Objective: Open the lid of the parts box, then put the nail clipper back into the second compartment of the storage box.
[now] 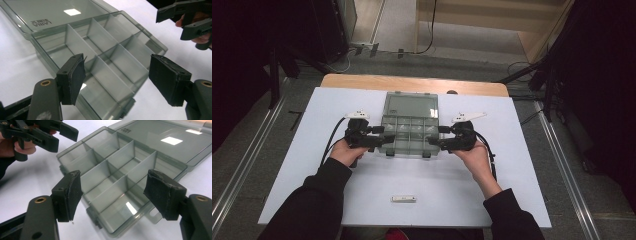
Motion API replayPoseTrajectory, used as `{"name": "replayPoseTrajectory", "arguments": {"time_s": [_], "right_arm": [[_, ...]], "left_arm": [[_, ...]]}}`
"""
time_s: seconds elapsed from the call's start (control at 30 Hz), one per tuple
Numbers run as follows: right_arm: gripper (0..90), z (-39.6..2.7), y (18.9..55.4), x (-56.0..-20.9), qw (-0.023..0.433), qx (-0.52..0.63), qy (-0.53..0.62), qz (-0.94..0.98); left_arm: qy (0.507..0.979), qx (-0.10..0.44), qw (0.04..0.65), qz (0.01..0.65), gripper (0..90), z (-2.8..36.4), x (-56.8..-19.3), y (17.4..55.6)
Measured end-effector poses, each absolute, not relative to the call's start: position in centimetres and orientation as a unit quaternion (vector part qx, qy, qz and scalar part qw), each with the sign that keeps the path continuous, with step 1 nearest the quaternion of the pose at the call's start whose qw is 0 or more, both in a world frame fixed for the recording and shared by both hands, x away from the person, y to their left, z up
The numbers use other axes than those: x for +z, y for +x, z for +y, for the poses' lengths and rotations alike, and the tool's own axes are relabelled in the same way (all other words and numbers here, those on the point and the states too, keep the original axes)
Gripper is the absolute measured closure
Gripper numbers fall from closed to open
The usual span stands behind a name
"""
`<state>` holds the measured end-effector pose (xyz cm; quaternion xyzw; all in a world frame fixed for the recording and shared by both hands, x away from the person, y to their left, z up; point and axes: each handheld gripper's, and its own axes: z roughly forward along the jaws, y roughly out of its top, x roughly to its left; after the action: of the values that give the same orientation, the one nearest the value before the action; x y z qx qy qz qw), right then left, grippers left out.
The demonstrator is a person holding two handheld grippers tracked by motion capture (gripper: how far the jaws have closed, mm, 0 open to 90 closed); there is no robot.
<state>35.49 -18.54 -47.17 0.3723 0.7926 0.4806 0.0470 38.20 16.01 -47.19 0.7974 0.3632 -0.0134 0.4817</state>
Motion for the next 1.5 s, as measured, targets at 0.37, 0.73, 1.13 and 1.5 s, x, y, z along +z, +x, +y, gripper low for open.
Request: {"name": "replayPoseTrajectory", "arguments": {"time_s": [0.37,0.73,1.13,1.5], "right_arm": [[29.7,-18.7,33.8,-47.4,0.037,0.477,0.367,0.798],[29.6,-19.3,31.4,-46.9,0.033,0.485,0.355,0.799],[29.3,-19.7,30.1,-47.3,0.025,0.478,0.35,0.805],[29.0,-19.9,28.7,-48.0,0.01,0.475,0.334,0.814]], "left_arm": [[0.811,-0.016,0.47,0.348,29.0,16.4,-47.8,36.8],[0.806,-0.012,0.487,0.336,28.9,17.8,-46.9,34.5],[0.811,-0.008,0.485,0.328,28.9,18.9,-47.2,32.4],[0.812,-0.036,0.483,0.325,28.9,19.6,-48.5,30.4]]}}
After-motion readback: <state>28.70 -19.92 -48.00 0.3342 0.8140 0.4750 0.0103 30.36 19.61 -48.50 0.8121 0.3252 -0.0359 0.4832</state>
